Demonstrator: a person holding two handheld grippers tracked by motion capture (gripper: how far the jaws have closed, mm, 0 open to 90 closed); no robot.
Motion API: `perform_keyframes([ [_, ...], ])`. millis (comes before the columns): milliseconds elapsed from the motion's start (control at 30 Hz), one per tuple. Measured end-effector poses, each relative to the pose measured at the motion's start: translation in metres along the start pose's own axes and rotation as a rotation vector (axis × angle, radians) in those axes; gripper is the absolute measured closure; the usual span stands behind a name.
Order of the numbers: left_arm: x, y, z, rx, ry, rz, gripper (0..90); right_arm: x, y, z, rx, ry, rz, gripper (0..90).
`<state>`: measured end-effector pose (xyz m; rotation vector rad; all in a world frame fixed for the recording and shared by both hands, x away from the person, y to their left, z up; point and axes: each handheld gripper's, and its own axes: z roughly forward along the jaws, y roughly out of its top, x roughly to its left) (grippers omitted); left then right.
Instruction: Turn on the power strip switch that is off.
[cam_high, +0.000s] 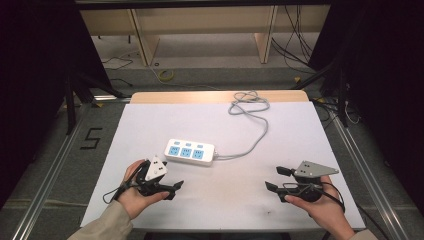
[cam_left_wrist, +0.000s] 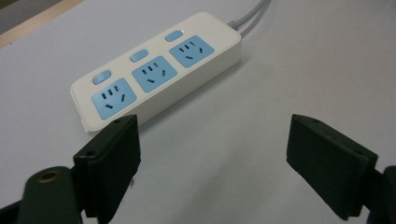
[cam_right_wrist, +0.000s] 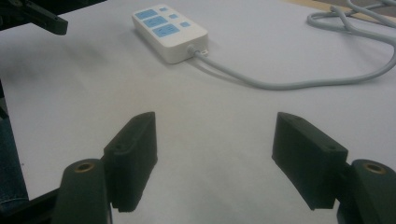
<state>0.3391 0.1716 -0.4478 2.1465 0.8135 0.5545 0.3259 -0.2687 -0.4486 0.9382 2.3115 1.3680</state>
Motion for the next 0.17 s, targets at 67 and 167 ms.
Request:
perform_keyframes([
  [67, 0.0002, -0.0001, 0.0006, 0.003, 0.002, 0.001, 17.4, 0.0003, 0.0001, -0.0007, 0.0, -0.001, 0.0, 31.2],
  [167, 0.0004, -0.0002, 0.0018, 0.009, 0.004, 0.001, 17.3, -0.0002, 0.0001, -0.001, -0.003, -0.002, -0.001, 31.1],
])
